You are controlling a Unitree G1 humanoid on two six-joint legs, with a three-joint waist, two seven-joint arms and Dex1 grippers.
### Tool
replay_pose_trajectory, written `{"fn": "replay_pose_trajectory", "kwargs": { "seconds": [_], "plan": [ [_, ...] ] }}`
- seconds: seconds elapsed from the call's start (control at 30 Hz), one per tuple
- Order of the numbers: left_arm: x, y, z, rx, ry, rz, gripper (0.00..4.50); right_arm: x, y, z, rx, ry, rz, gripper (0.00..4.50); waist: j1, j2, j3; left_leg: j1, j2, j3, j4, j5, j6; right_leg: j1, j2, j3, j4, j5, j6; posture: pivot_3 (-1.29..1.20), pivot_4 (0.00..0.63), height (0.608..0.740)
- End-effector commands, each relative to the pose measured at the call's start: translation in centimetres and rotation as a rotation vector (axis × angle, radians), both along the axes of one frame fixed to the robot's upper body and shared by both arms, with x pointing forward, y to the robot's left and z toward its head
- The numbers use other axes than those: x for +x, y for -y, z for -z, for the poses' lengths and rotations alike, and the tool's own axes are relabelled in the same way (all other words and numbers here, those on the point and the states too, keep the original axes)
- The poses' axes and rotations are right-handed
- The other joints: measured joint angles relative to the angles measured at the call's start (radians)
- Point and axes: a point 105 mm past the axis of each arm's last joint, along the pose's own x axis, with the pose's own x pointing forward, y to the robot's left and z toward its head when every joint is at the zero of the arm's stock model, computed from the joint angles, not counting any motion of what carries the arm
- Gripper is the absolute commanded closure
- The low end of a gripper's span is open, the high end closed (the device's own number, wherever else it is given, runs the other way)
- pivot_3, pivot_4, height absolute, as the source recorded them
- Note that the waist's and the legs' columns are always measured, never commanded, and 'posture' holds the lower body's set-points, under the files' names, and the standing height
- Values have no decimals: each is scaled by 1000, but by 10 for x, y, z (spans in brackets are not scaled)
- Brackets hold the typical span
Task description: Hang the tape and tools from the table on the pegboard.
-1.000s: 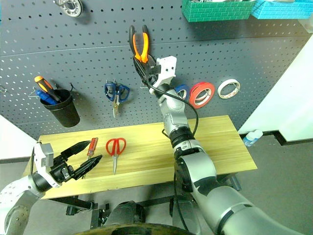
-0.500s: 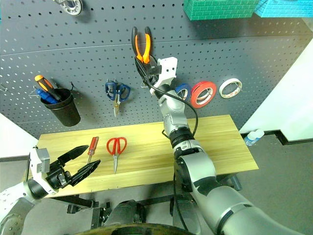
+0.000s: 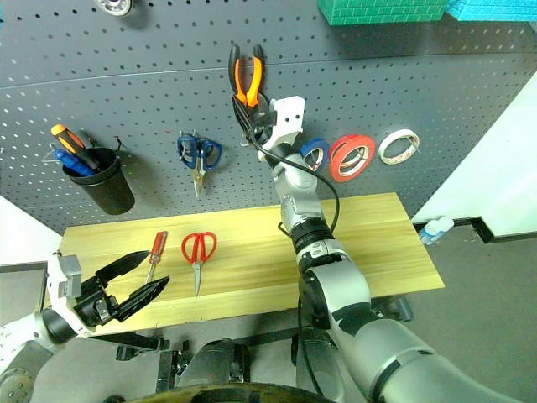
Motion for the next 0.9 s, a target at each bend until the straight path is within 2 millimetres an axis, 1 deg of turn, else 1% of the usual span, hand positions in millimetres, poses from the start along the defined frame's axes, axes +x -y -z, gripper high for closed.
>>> {"fn": "replay_pose_trajectory", "kwargs": {
  "seconds": [0.03,0.13,0.37,0.5,0.63,0.7,0.73,0.87,0.9],
  "plan": [
    [-2,0,-12,15,39,12,0,0,3,-14,-13,53,27,2454,0,0,1,0,0,0,0,0,0,0,0,0,0,0,0,127,107,740],
    [-2,0,-12,15,39,9,0,-1,3,-8,-37,51,33,2454,0,0,1,0,0,0,-2,0,0,-1,0,0,-1,0,0,129,107,740],
    [-4,2,-13,14,39,8,0,-3,4,14,-77,20,62,2454,1,-1,2,0,0,1,-8,0,0,-3,0,0,-4,-1,-1,133,104,740],
    [-4,1,-13,16,38,6,0,-4,4,17,-89,19,73,2454,0,-1,3,0,0,2,-9,0,0,-3,-1,0,-4,-1,-1,132,99,740],
    [-3,2,-13,17,41,9,0,-5,4,15,-79,25,70,2454,0,-1,3,0,0,2,-9,0,0,-3,0,0,-4,-1,-1,134,96,740],
    [-3,2,-14,17,43,9,0,-6,2,17,-77,22,69,1722,0,-1,3,0,0,2,-9,0,0,-3,0,0,-4,-1,-1,133,95,740],
    [-3,2,-14,18,43,10,0,-7,1,18,-73,19,60,1454,0,-1,3,0,0,2,-9,0,0,-3,0,0,-4,-1,-1,134,95,740],
    [-2,3,-15,20,46,11,0,-9,-1,22,-82,19,42,147,1,-1,3,0,0,2,-9,0,0,-3,0,0,-4,-1,-1,136,93,740],
    [-1,3,-15,20,46,11,0,-9,-2,22,-89,21,43,9,1,-1,3,0,0,2,-9,0,0,-3,0,0,-4,-1,-1,137,92,740]
  ]
}}
